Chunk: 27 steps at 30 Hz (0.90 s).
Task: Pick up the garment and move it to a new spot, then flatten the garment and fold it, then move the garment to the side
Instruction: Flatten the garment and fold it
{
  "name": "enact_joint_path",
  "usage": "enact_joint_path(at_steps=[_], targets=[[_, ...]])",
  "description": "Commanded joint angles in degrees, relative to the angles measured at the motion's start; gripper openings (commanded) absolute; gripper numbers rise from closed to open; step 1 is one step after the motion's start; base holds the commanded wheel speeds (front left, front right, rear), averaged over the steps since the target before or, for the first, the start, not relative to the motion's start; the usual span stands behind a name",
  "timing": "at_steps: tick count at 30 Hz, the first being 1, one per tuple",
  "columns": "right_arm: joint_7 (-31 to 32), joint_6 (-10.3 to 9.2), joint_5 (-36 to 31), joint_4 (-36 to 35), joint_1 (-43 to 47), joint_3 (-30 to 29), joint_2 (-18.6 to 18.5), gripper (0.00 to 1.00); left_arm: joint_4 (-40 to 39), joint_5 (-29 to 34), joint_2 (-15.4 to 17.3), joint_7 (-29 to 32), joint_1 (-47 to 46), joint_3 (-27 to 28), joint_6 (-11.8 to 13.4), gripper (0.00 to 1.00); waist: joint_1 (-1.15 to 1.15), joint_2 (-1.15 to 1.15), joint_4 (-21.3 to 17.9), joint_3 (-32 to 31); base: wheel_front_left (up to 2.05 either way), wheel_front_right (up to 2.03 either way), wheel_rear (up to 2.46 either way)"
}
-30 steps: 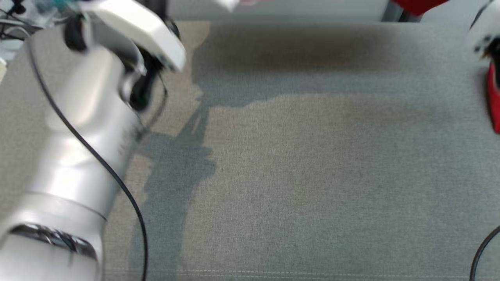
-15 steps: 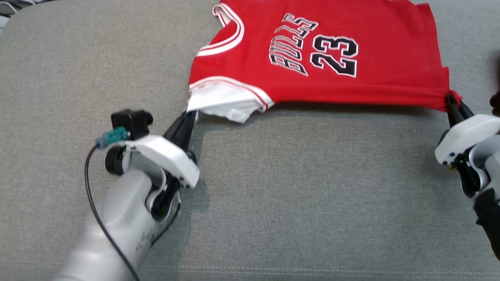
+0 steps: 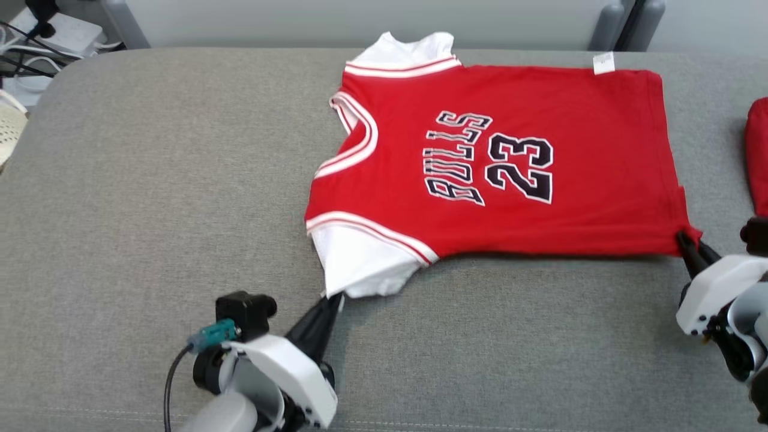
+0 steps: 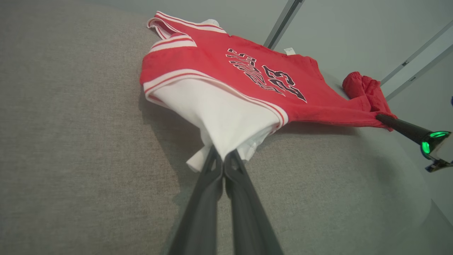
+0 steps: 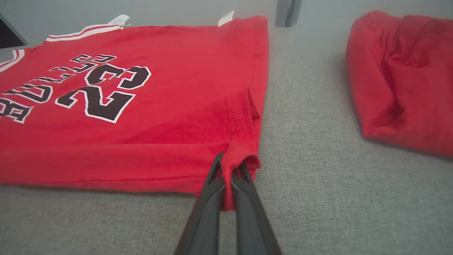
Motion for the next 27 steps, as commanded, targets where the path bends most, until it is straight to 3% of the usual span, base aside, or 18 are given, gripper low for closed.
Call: enact_joint_path(at_steps=[1,5,9,16,19,22,25,26,27], targets=[[0.3,-0.01,1.4,-1.7,2.2,1.4,-2.2,0.00,-4.6,0.0,2.6,1.2,0.3,1.4,1.3,0.00,0.00,0.00,0.6,-0.8,0.00,0.00,0.00],[2.5,-0.01,5.0,-5.4,4.5,4.6,-5.3,0.00,-14.7,-0.6,7.1,6.2,4.9,0.1,4.1,0.00,0.00,0.00,0.6,-1.6,0.00,0.00,0.00],[3.6,-0.01,6.8,-6.7,5.5,7.5,-7.2,0.00,-17.9,-1.3,10.3,8.4,7.7,0.1,5.8,0.00,0.00,0.00,-0.1,-2.2,0.00,0.00,0.00],[3.7,-0.01,7.7,-3.9,5.6,11.1,-7.0,0.00,-13.0,1.4,11.4,10.2,7.5,-2.9,5.6,0.00,0.00,0.00,-1.1,-2.6,0.00,0.00,0.00],[3.0,-0.01,8.1,-2.6,5.5,11.5,-6.5,0.00,-11.2,2.2,11.0,10.3,7.0,-3.7,5.5,0.00,0.00,0.00,-1.1,-2.7,0.00,0.00,0.00],[2.4,-0.01,9.3,-1.3,5.9,12.1,-5.7,0.03,-8.5,0.4,8.9,11.5,6.3,-4.5,3.6,0.00,0.00,0.00,-0.8,-2.6,0.00,0.00,0.00],[2.5,-0.01,9.9,-0.7,6.1,13.5,-5.5,0.35,-4.9,0.6,8.0,13.7,4.5,-6.1,2.3,0.00,0.00,0.00,-0.7,-2.4,0.00,0.00,0.00],[2.4,-0.01,10.1,-0.5,6.1,13.8,-5.4,0.59,-3.8,0.5,7.6,14.0,4.0,-6.2,2.2,0.16,0.00,0.00,-0.7,-2.4,0.00,0.00,0.00],[2.3,-0.01,10.2,-0.3,6.1,14.3,-5.3,1.00,-2.8,0.5,7.4,14.5,3.6,-6.4,2.0,0.37,0.00,0.00,-0.7,-2.5,0.00,0.00,0.00]])
